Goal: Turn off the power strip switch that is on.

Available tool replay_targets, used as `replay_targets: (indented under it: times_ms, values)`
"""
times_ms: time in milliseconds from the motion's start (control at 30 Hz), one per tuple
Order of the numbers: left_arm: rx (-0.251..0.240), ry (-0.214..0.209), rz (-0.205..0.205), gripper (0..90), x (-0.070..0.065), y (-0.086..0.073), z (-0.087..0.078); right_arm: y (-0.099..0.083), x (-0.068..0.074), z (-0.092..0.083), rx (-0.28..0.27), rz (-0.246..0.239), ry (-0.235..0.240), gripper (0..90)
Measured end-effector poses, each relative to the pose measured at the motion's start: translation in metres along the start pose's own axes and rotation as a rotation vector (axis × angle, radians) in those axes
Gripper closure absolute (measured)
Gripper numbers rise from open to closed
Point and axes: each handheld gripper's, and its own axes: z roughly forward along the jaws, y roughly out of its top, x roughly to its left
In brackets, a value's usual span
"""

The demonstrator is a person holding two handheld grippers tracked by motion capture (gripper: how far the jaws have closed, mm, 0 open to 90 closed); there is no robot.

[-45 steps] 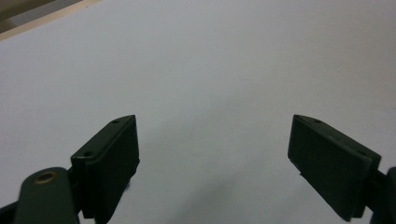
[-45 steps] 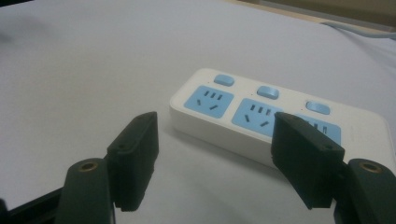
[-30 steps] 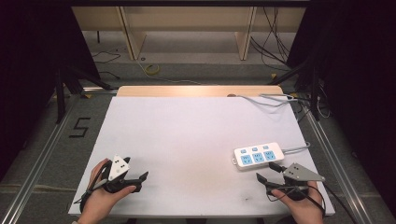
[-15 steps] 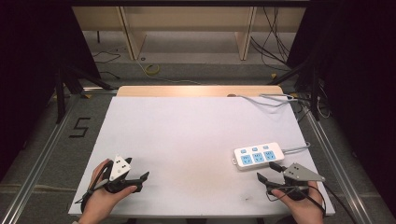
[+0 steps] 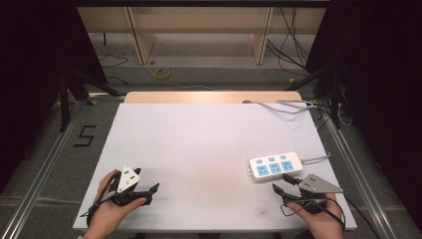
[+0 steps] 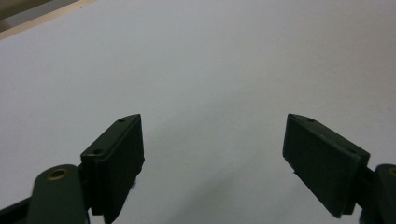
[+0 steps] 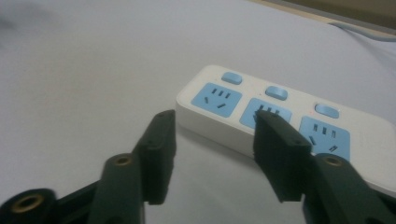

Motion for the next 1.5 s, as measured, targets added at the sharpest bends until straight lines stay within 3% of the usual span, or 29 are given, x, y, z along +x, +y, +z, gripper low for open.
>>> replay_targets:
  times_ms: [267,467,733,1500]
  values:
    - [0.000,0.001,0.004,20.6,0.000,0.000,0.000,0.006,0.003,-0.002,0.033,-0.045,-0.041,90.0]
    - [0.000,0.000,0.007,20.7,0.000,0.001,0.000,0.009,0.003,-0.003,0.067,-0.054,-0.058,90.0]
    - [0.000,0.000,0.005,20.9,-0.001,0.000,0.000,0.016,0.001,-0.003,0.094,-0.029,-0.090,90.0]
    - [0.006,-0.002,0.001,20.8,-0.001,0.000,0.002,0.032,-0.009,0.004,0.156,-0.007,-0.120,90.0]
